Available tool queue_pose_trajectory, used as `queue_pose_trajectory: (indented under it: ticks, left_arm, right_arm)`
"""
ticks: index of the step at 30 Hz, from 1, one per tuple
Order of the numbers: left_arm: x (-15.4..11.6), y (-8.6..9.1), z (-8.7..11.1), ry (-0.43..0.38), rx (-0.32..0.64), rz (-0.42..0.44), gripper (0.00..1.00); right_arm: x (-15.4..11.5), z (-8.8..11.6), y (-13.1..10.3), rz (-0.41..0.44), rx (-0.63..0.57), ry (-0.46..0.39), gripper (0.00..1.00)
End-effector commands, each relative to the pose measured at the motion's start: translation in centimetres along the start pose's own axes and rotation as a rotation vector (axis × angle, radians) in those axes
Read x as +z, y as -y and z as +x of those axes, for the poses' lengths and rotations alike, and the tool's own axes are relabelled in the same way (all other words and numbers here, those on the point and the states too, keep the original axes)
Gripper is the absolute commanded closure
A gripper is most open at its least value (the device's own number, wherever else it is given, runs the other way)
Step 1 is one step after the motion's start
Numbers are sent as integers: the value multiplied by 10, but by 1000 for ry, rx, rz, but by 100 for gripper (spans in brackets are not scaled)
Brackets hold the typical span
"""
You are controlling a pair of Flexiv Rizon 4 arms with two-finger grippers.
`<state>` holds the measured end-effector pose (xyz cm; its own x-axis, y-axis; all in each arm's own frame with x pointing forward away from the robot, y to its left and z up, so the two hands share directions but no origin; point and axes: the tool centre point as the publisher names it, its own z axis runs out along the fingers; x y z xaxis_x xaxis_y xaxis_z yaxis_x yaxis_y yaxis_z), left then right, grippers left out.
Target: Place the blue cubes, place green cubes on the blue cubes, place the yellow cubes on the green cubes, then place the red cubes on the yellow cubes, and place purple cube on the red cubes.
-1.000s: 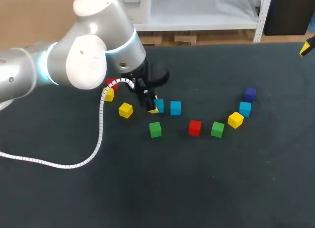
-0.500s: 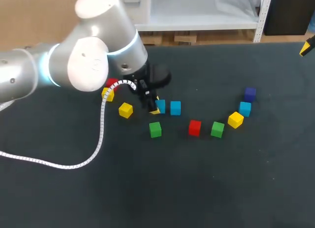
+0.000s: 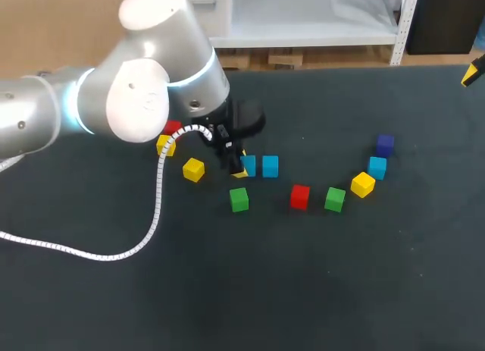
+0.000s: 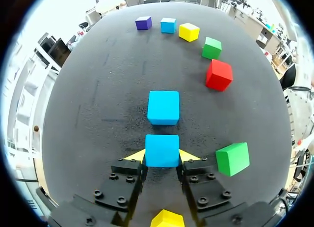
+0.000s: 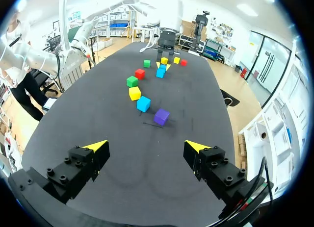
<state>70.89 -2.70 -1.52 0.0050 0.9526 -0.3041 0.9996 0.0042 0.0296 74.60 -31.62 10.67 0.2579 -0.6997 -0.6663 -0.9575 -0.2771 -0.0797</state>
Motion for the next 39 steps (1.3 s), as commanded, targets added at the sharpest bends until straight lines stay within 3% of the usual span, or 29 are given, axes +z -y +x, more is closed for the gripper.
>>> queue_pose_trajectory:
  ticks: [1,39]
  left_arm:
    - [0,1,0,-2,-2,-2,100]
    - [0,0,1,-3,-5,-4,100]
  right_arm:
    - [0,0,0,1,0,0,0]
    - [0,0,0,1,0,0,0]
